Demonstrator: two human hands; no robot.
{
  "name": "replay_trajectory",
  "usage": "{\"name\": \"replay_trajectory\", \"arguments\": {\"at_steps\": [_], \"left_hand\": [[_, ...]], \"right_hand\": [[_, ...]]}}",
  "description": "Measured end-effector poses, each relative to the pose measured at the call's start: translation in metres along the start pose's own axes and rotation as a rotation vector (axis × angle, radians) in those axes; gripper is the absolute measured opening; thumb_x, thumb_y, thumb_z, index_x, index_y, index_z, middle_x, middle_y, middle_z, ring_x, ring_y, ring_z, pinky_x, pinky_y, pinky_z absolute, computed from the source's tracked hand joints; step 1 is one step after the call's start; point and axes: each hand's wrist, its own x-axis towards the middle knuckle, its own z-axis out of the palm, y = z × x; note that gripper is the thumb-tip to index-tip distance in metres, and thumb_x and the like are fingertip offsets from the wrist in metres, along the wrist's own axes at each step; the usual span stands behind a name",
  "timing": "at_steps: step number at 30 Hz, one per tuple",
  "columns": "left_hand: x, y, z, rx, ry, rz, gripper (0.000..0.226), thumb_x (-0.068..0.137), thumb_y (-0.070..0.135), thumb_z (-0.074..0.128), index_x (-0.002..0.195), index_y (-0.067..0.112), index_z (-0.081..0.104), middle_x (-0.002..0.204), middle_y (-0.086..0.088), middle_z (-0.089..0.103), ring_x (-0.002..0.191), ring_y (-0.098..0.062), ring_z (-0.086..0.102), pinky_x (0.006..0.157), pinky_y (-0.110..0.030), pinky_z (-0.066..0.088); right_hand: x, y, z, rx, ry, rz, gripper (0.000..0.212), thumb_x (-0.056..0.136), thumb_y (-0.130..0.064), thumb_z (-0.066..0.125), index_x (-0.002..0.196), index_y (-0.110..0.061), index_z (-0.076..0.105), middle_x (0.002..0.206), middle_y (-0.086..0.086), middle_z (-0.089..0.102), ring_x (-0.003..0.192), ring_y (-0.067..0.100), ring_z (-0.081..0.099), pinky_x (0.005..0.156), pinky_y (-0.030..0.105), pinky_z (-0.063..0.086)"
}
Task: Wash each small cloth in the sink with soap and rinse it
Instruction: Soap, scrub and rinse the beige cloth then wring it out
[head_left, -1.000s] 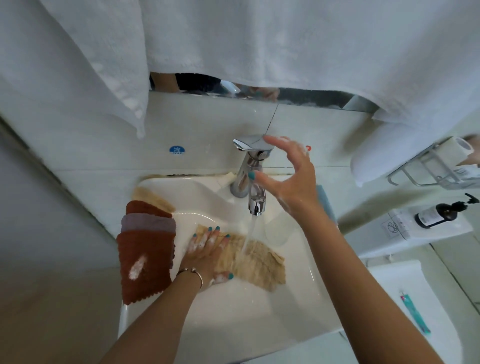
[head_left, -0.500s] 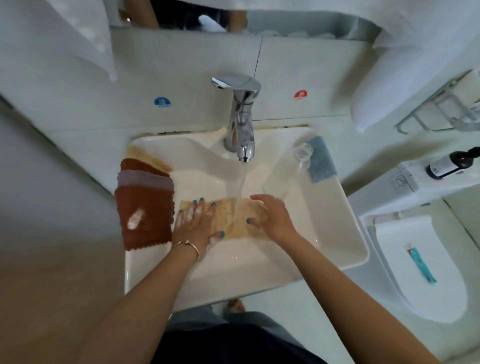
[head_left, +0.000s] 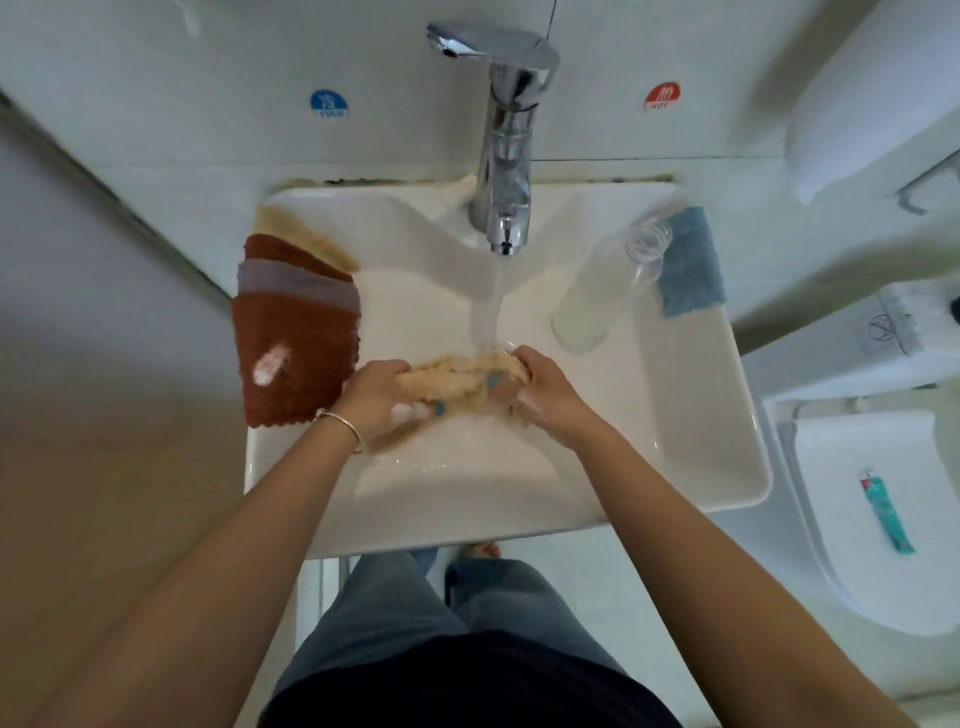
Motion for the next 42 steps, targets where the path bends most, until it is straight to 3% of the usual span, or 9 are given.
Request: {"name": "replay_trajectory", "arguments": {"at_steps": [2,6,10,18,25,30,34,38,42], "left_hand": [[-0.004,0.009,-0.002,-0.365,-0.044,-0.02,0.055,0.034,0.049,0.074,0.078,0.019,0.062,0.084,-0.002,0.065,0.08,-0.014,0.058,0.072,-0.027,0.046],[-0.012,0.03,0.011,-1.088,-0.117,-0.026,0.026,0.079,0.008,0.07,0.101,0.014,0.059,0.093,-0.005,0.069,0.086,-0.02,0.065,0.072,-0.03,0.057],[-0.012,0.07,0.034,-1.353,0.066,-0.113,0.016,0.097,0.032,0.053,0.11,0.025,0.048,0.097,-0.005,0.062,0.086,-0.022,0.063,0.067,-0.037,0.055],[0.003,0.104,0.06,-1.072,0.553,-0.003,0.028,0.066,0.043,0.064,0.077,0.022,0.048,0.059,0.013,0.056,0.057,-0.003,0.053,0.059,-0.02,0.043],[0.024,0.113,0.052,-1.107,0.62,-0.046,0.044,0.094,0.016,0.063,0.054,0.019,0.044,0.043,0.017,0.048,0.047,0.001,0.044,0.058,-0.022,0.04],[0.018,0.115,0.051,-0.884,0.69,0.091,0.05,0.099,0.024,0.052,0.05,0.023,0.043,0.041,0.014,0.047,0.045,-0.001,0.044,0.054,-0.022,0.037],[0.012,0.119,0.045,-0.81,0.617,0.038,0.047,0.099,0.028,0.051,0.053,0.021,0.043,0.05,0.008,0.048,0.048,-0.003,0.044,0.058,-0.027,0.041],[-0.005,0.11,0.033,-0.8,0.413,0.075,0.018,0.094,0.035,0.06,0.079,0.024,0.058,0.075,0.01,0.062,0.061,0.005,0.056,0.059,-0.013,0.046],[-0.017,0.09,0.02,-0.712,0.286,0.122,0.03,0.093,0.034,0.062,0.076,0.009,0.064,0.064,0.006,0.057,0.054,0.001,0.05,0.054,-0.013,0.042]], "right_hand": [[-0.007,0.002,-0.005,0.111,0.006,-0.011,0.019,0.086,-0.002,0.065,0.091,-0.016,0.054,0.084,0.001,0.058,0.073,0.019,0.056,0.062,0.035,0.048],[-0.019,-0.012,-0.007,0.329,0.033,-0.065,0.022,0.091,-0.006,0.064,0.104,-0.024,0.062,0.098,0.001,0.067,0.087,0.018,0.066,0.077,0.041,0.057],[-0.03,-0.031,0.004,0.472,0.026,-0.016,0.006,0.096,-0.012,0.057,0.099,-0.016,0.06,0.086,0.01,0.064,0.073,0.027,0.061,0.061,0.042,0.053],[-0.01,-0.049,0.036,0.373,0.381,-0.1,0.023,0.089,-0.046,0.065,0.074,-0.03,0.056,0.067,-0.015,0.063,0.07,0.007,0.062,0.074,0.035,0.052],[0.006,-0.065,0.035,0.353,0.454,-0.064,0.042,0.091,-0.043,0.064,0.065,-0.019,0.043,0.058,-0.01,0.046,0.053,0.001,0.047,0.055,0.015,0.041],[0.005,-0.059,0.029,0.206,0.501,-0.164,0.045,0.1,-0.038,0.051,0.059,-0.021,0.046,0.053,-0.01,0.05,0.056,0.005,0.049,0.059,0.026,0.041],[-0.002,-0.065,0.025,0.154,0.487,-0.157,0.045,0.102,-0.032,0.045,0.059,-0.02,0.045,0.058,-0.005,0.051,0.063,0.015,0.051,0.068,0.039,0.047],[-0.02,-0.062,0.012,0.356,0.402,-0.162,0.019,0.096,-0.031,0.06,0.082,-0.02,0.055,0.075,-0.009,0.059,0.069,0.003,0.057,0.065,0.027,0.05],[-0.029,-0.05,0.0,0.34,0.375,-0.227,0.008,0.092,-0.023,0.066,0.092,-0.015,0.063,0.082,-0.007,0.062,0.074,0.002,0.058,0.069,0.023,0.05]]}}
